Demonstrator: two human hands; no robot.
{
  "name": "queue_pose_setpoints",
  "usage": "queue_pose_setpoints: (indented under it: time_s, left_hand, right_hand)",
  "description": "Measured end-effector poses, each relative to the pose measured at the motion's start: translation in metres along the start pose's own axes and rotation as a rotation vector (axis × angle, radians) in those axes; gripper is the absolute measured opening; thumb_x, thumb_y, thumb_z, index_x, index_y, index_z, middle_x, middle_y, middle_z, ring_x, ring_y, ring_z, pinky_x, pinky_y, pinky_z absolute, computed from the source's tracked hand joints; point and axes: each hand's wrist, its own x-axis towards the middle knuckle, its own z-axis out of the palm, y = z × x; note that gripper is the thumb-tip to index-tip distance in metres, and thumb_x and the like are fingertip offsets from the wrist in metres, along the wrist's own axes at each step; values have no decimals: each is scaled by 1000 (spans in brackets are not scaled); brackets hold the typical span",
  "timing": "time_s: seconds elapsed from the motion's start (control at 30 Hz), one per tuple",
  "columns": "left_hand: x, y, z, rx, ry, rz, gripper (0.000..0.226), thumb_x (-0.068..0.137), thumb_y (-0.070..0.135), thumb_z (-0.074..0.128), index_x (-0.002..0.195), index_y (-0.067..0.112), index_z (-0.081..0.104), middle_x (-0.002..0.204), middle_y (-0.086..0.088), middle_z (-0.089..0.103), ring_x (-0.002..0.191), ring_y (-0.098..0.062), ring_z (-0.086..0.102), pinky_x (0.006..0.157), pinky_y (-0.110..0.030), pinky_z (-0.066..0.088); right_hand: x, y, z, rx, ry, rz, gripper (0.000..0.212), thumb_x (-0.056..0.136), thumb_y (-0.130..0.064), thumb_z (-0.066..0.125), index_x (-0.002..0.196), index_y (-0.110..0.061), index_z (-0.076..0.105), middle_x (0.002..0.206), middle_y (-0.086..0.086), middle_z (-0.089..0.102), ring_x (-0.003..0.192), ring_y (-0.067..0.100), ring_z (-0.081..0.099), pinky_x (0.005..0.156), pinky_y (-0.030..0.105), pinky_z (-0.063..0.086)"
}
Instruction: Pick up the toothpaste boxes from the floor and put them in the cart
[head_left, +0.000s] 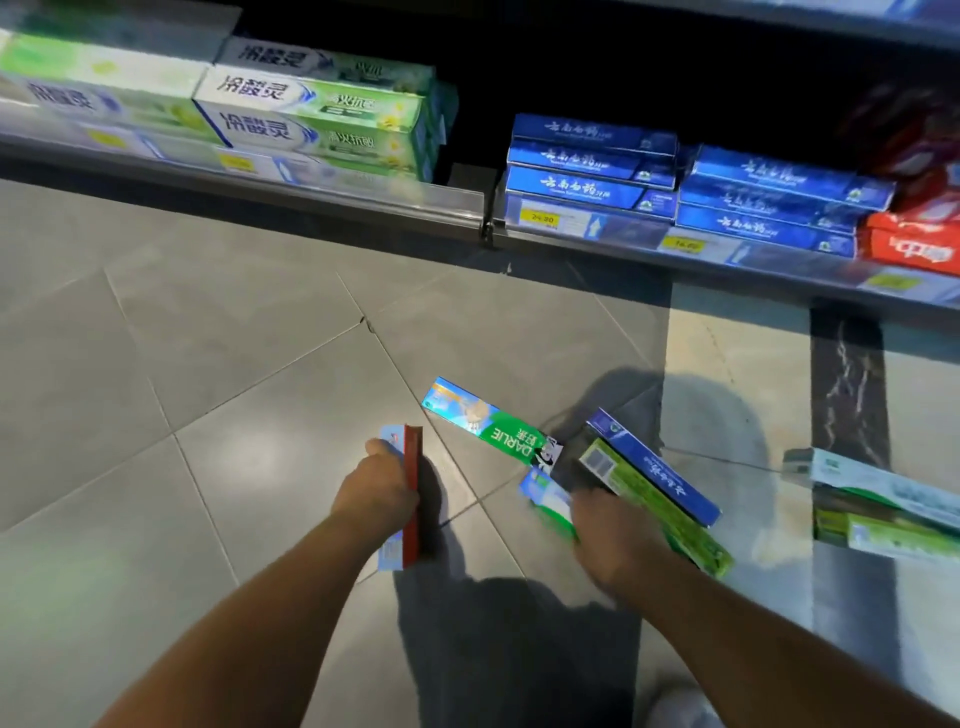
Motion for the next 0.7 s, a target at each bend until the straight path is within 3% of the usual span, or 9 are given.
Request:
queue_pose_setpoints:
  time_s: [0.13,0.23,0.33,0.4,0.57,0.7]
  left_hand:
    - [-51,25,-65,6,56,109,40,83,28,66,100,10,34,101,-16,60,95,-38,64,69,-35,49]
    - [-122,60,-147,37,68,207,41,82,24,70,103,8,39,103,-16,62,95,-37,63,71,-36,48]
    - [-221,101,-242,87,122,325,38,82,26,73,91,11,39,94,-10,59,97,-38,61,70,-33,41]
    - [-299,130,-306,146,130,408,36,83,28,73,79,13,41,81,1,46,96,-37,60,71,-32,40]
    - [-473,189,-431,117,160,606,39,82,30,74,95,12,41,89,-9,62,85,-33,60,71,-37,48]
    - [-595,233,-496,213,201,802,41,83,32,72,90,17,35,79,0,56,83,-31,58,58,-33,33]
  right_hand:
    - [-48,-7,-77,136,68,-4,29,90,-28,62,114,-16,52,110,7,66,100,28,66,70,32,45]
    - [-110,-12,-176,233,112,-29,31,87,-28,64,112,-16,50,110,10,63,101,33,63,71,33,43]
    - [-193,-13,-290,275,138,-49,29,84,-33,67,100,-16,50,104,13,63,97,33,62,71,32,44]
    - [-260,-10,-365,344,188,-40,30,81,-33,68,99,-15,53,100,12,64,94,32,62,69,31,44]
    - [-422,-2,-512,538,315,-23,24,82,-33,69,96,-18,56,93,5,65,89,27,62,70,31,46]
    - [-540,9,-593,522,410,44,38,85,-41,67,111,-16,58,105,7,68,99,28,62,77,34,48]
